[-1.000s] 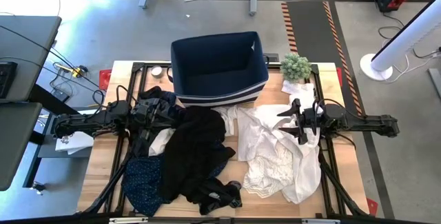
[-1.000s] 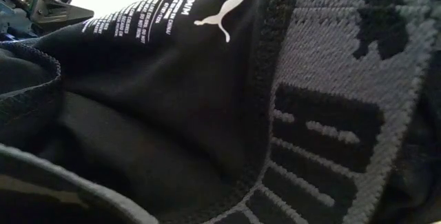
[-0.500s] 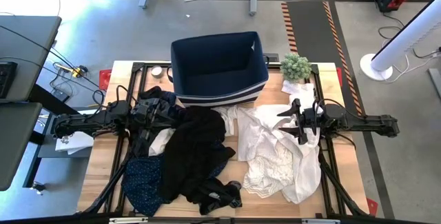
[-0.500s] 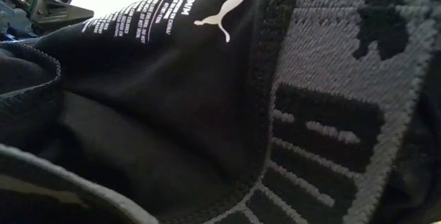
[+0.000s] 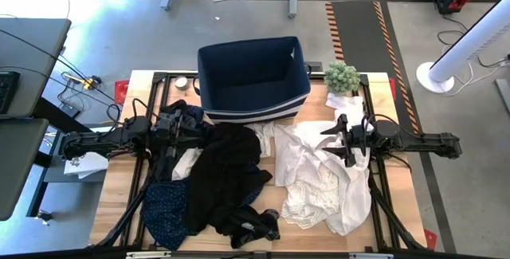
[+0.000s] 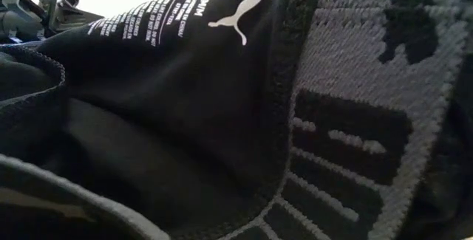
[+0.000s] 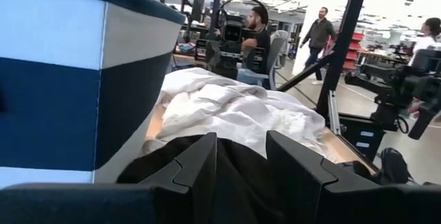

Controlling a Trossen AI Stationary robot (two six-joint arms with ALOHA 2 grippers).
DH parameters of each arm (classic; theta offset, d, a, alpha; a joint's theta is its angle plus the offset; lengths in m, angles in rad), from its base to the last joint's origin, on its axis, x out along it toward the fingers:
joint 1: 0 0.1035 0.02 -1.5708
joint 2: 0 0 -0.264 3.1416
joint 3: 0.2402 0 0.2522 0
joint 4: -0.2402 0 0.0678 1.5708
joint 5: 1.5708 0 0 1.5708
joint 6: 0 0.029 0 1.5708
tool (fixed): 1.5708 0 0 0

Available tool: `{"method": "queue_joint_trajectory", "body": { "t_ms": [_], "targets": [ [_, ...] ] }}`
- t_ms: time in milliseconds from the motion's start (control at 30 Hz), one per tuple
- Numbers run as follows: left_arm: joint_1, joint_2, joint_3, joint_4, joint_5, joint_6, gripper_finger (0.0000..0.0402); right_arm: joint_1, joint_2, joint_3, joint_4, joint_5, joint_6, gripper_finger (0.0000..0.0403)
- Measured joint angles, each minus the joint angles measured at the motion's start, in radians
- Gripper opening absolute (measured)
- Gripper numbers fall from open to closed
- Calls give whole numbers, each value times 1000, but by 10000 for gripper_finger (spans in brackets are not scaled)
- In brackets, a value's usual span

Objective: Sort clothes
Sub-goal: Put the white-sleeved shirt into the laundry bin

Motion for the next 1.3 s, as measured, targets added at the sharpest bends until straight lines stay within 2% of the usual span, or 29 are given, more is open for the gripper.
{"method": "queue_joint_trajectory", "body": {
  "t_ms": [133, 200, 267, 367, 467, 567, 667, 767, 867, 933, 1033, 1200, 1300],
  "targets": [
    [0, 0, 0, 0, -1, 0, 126, 0, 0, 0, 0, 7, 4, 264],
    [0, 0, 0, 0, -29, 0, 126, 0, 0, 0, 26, 9, 88, 264],
    [0, 1, 0, 0, -75, 0, 126, 0, 0, 0, 119, 11, 335, 264],
    [0, 1, 0, 10, -159, -15, 126, 0, 0, 0, 269, 50, 796, 264],
    [0, 1, 0, 21, -241, -36, 126, 0, 1, 2, 339, 142, 1011, 264],
    [1, 1, 0, 23, -278, -36, 126, 0, 2, 31, 422, 155, 969, 264],
    [0, 1, 0, 23, -285, -36, 126, 0, 1, 110, 512, 158, 802, 264],
    [0, 1, 0, 24, -285, -38, 126, 0, 12, 227, 484, 161, 636, 264],
    [0, 1, 0, 25, -273, -90, 126, 0, 54, 374, 378, 161, 531, 264],
    [0, 2, 0, 25, -269, -137, 126, 0, 103, 491, 233, 161, 511, 264],
    [0, 1, 0, 25, -268, -193, 126, 0, 216, 685, -57, 161, 531, 264],
    [0, 2, 0, 25, -267, -248, 126, 0, 466, 1010, -554, 161, 632, 264],
    [0, 1, 0, 25, -267, -278, 126, 0, 623, 1185, -796, 159, 660, 264]
  ]
}}
